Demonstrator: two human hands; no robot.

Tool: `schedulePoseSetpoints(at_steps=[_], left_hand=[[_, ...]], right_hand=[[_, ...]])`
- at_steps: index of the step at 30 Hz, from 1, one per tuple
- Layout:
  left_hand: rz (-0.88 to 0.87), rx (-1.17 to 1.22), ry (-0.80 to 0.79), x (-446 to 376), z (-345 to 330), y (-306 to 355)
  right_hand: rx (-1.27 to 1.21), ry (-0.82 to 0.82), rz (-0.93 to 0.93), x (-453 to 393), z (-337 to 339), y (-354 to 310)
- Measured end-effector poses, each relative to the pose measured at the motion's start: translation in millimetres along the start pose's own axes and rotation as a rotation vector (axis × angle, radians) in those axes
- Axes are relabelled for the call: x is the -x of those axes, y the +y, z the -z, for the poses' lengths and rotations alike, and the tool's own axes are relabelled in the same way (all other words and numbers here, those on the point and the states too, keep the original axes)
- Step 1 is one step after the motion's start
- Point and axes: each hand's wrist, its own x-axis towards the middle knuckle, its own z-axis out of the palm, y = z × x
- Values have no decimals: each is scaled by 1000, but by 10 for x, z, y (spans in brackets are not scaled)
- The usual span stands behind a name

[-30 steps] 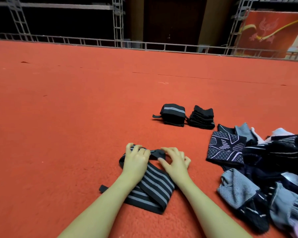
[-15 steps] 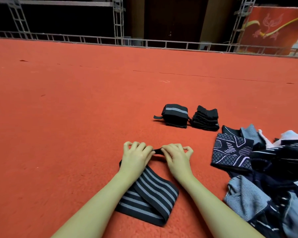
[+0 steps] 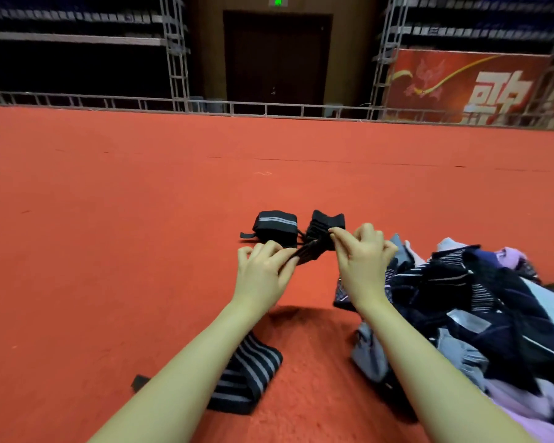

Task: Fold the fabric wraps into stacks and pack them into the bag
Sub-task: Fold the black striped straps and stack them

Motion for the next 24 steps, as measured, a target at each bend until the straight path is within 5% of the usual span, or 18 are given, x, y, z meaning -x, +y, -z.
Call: schedulePoseSetpoints(at_steps=[9,15,19,24], left_hand=[[-62,30,67,-53,-308,719],[-95,57,-83,157,-605,1142],[-143,-28,-213,317,-644,1092],[-173,-116,-151,463,-445,709]], right_hand=[[38,55,-88,-58,540,528],[-29,-52,-161,254,625,800],[-95,-48,-183,312,686,932],[-157,-6,-259,233,751,943]])
